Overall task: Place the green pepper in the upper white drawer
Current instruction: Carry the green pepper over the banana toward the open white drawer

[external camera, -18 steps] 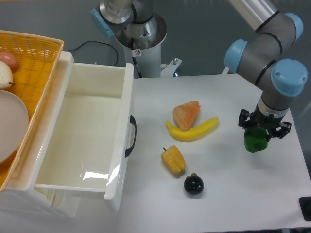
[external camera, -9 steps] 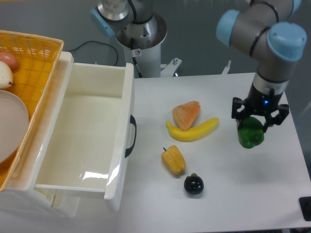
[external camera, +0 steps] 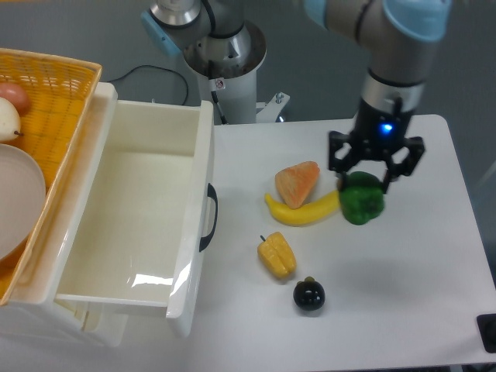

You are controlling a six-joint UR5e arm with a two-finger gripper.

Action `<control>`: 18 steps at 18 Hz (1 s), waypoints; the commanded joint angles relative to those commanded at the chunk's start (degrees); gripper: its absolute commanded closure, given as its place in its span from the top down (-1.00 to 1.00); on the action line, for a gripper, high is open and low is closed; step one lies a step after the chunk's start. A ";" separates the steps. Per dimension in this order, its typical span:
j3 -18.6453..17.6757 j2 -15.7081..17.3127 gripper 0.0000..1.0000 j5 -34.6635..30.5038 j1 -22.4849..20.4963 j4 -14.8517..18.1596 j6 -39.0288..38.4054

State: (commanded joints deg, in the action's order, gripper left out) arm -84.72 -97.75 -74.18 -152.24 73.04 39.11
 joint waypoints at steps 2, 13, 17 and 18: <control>-1.06 1.76 -0.42 0.96 1.15 0.26 0.00; -0.80 6.08 -0.42 5.36 7.65 1.15 -5.00; -0.80 5.81 -0.42 5.36 10.02 1.14 -5.71; -0.80 5.64 -0.42 5.28 10.90 1.14 -5.80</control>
State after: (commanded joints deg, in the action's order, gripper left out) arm -85.52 -92.11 -68.91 -141.34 74.18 33.31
